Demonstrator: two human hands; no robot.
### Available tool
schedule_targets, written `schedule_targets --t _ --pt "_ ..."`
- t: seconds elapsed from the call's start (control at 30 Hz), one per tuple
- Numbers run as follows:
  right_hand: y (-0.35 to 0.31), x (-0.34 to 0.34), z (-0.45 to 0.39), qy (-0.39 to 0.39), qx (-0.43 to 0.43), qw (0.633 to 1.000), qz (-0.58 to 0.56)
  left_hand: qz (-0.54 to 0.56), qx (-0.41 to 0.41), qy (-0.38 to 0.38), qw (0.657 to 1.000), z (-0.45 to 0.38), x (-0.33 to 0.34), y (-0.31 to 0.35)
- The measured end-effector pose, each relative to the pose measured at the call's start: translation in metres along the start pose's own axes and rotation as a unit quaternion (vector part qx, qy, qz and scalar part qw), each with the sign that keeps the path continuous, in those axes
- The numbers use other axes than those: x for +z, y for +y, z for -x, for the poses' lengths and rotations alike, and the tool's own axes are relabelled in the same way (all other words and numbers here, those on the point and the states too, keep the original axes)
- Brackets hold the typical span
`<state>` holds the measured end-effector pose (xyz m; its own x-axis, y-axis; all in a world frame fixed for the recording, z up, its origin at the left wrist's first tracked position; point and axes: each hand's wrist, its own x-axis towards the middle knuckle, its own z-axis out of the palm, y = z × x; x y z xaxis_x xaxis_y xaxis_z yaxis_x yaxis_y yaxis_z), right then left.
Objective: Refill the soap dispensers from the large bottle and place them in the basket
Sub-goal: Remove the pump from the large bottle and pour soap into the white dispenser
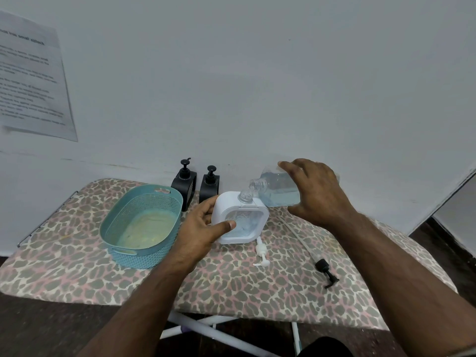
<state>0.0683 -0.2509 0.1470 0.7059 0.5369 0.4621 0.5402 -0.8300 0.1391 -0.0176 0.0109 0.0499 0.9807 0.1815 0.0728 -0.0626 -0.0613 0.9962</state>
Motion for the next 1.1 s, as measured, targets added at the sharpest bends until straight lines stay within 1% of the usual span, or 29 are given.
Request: schedule_targets --t 0.63,0.83,0.93,1.03,1.1 --pt "0.001 0.003 0.001 0.0 0.004 1.0 -0.009 0.012 0.009 -0.004 1.0 -0.001 0.0 -0.001" --pt "-0.002 0.006 0.002 0.0 0.034 0.995 -0.093 0.033 0.004 -0.01 0.999 -0.004 0.0 -0.001" --pt "-0.007 0.007 0.005 0.004 0.062 0.986 -0.155 0.043 0.005 -0.011 0.999 -0.005 0.001 0.001" --pt "-0.009 0.014 0.009 0.007 0.104 0.969 -0.225 0.057 0.008 -0.019 0.998 -0.006 0.003 0.003" --pt "-0.009 0.022 0.012 0.019 0.15 0.944 -0.293 0.061 0.005 -0.021 0.998 -0.007 0.004 0.001"
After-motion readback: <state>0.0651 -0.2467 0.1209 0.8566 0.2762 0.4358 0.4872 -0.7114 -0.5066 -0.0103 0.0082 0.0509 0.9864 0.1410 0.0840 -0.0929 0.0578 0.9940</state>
